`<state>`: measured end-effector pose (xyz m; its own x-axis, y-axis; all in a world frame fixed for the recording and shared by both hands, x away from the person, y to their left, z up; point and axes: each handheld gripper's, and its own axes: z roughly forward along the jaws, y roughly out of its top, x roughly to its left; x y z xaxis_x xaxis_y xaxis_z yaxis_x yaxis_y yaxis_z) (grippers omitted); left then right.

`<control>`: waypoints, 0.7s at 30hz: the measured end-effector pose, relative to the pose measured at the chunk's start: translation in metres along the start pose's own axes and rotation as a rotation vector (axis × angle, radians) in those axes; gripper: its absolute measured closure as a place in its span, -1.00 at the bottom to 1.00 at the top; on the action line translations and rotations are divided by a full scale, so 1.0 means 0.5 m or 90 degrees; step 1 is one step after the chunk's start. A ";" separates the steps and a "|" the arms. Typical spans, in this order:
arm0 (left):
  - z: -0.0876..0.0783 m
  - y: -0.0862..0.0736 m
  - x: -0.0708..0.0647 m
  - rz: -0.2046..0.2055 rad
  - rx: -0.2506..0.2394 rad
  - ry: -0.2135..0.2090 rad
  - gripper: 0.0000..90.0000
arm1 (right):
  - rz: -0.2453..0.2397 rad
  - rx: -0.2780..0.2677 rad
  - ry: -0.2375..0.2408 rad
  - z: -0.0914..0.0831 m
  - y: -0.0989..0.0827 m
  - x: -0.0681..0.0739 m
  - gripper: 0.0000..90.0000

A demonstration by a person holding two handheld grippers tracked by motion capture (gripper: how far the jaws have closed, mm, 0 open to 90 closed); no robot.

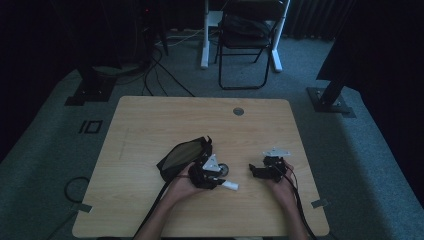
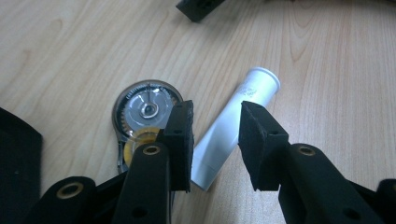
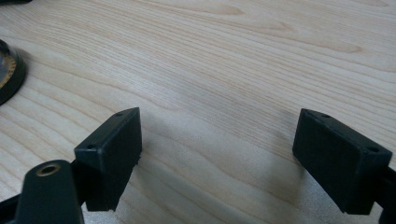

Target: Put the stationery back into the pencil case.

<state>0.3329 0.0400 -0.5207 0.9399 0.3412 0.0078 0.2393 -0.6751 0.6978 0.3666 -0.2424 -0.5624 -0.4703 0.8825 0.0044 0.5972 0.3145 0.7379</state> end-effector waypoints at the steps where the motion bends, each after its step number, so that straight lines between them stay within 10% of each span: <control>1: 0.002 -0.001 0.001 0.000 0.003 -0.003 0.46 | 0.000 0.000 0.000 0.000 0.000 0.000 -0.65; 21: 0.024 -0.006 -0.013 0.024 0.038 -0.019 0.57 | 0.000 0.000 0.000 0.000 0.000 0.000 -0.65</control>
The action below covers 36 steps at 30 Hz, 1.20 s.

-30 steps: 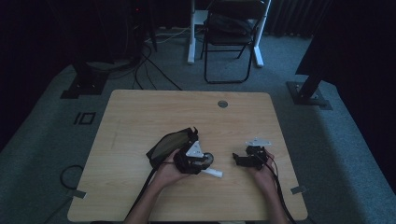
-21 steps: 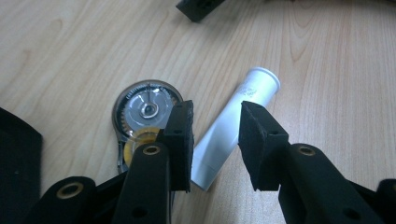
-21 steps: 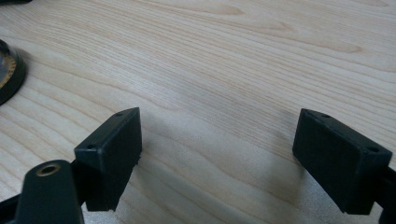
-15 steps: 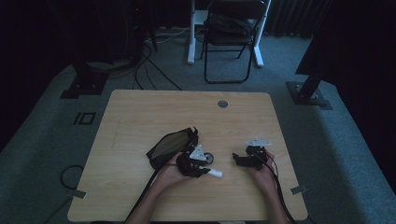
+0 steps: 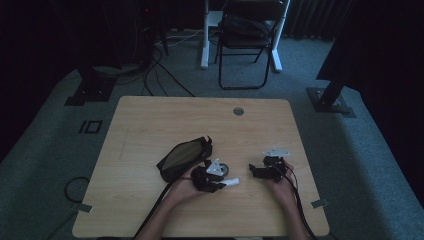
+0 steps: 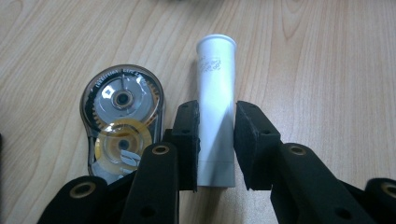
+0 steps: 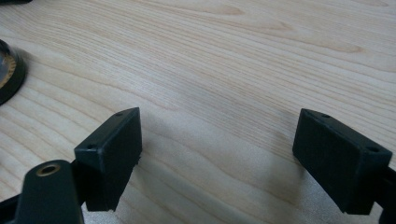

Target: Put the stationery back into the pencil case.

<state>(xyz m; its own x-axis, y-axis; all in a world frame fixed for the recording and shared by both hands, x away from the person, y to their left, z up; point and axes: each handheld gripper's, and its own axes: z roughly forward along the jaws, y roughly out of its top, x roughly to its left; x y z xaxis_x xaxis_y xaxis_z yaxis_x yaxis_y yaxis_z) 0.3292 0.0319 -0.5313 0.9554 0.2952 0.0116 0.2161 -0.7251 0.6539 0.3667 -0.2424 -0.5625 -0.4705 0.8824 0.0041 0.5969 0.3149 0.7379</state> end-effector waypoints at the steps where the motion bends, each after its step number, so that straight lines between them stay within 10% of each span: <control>1: 0.001 0.000 -0.001 0.000 0.001 -0.001 0.57 | 0.000 0.000 0.000 0.000 0.000 0.000 -0.65; 36: 0.020 -0.010 -0.010 0.008 0.023 0.019 0.57 | 0.000 0.000 0.000 0.000 0.000 0.000 -0.65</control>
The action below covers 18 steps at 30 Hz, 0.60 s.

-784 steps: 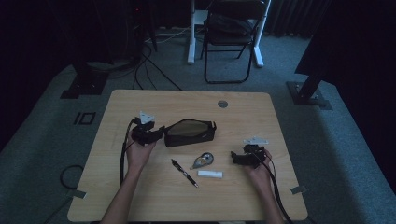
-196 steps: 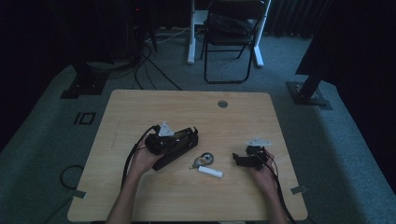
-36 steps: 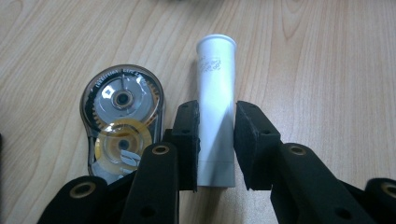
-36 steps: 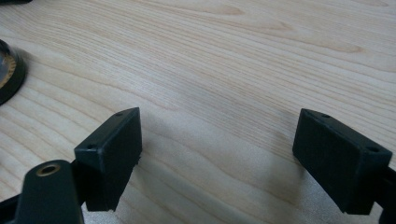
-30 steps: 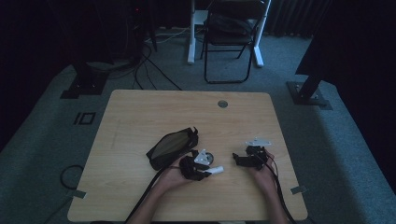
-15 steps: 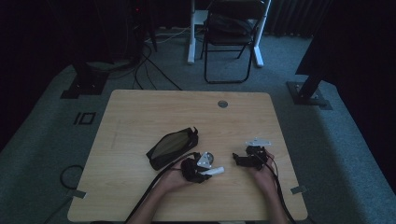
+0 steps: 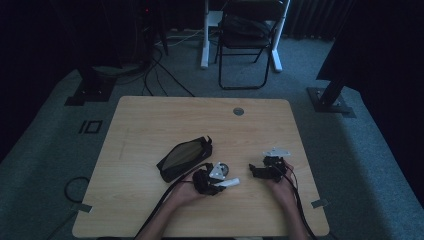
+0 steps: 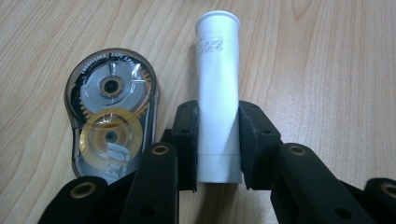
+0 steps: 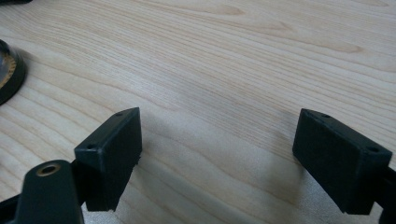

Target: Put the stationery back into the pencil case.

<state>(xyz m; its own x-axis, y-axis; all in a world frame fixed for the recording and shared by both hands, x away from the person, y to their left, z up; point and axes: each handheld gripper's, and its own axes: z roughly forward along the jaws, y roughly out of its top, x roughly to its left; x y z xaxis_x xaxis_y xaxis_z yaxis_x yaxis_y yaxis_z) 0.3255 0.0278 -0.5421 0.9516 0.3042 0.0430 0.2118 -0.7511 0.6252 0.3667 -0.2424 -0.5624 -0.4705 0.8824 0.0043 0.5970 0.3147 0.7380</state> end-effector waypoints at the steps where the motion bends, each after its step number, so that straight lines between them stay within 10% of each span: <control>1: 0.000 0.000 0.000 -0.002 0.000 0.000 0.57 | 0.000 0.000 0.000 0.000 0.000 0.000 -0.65; 18: -0.027 0.001 0.000 -0.009 -0.023 -0.004 0.57 | 0.000 0.000 0.000 0.000 0.000 0.000 -0.65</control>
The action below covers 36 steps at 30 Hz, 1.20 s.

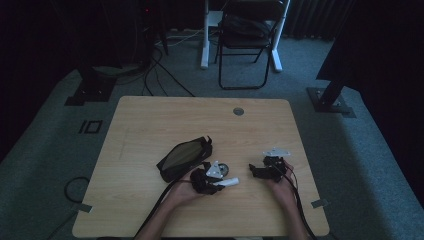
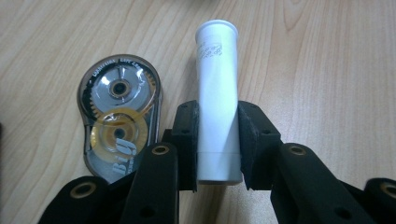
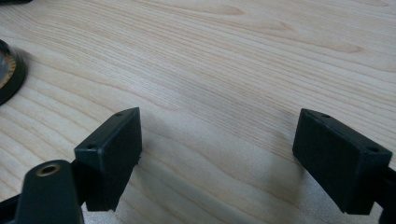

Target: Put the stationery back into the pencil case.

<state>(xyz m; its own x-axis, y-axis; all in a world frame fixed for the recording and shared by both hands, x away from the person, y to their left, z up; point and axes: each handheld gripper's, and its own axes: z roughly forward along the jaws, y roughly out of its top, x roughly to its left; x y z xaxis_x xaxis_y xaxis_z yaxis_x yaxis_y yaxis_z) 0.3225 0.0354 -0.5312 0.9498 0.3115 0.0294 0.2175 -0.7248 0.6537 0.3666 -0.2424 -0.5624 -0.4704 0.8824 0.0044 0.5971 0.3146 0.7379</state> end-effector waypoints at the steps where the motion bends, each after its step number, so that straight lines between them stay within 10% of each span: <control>1: -0.003 0.001 0.000 0.001 -0.001 0.000 0.57 | 0.000 0.000 0.000 0.000 0.000 0.000 -0.65; 36: -0.101 0.018 0.005 -0.001 -0.070 0.041 0.57 | 0.000 0.000 0.000 0.000 0.000 0.000 -0.65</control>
<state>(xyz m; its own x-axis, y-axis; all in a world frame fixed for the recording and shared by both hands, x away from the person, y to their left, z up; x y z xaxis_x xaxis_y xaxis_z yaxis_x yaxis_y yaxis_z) 0.3156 0.0609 -0.4871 0.9325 0.3536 0.0740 0.1899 -0.6540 0.7322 0.3667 -0.2424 -0.5624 -0.4707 0.8823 0.0038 0.5968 0.3152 0.7379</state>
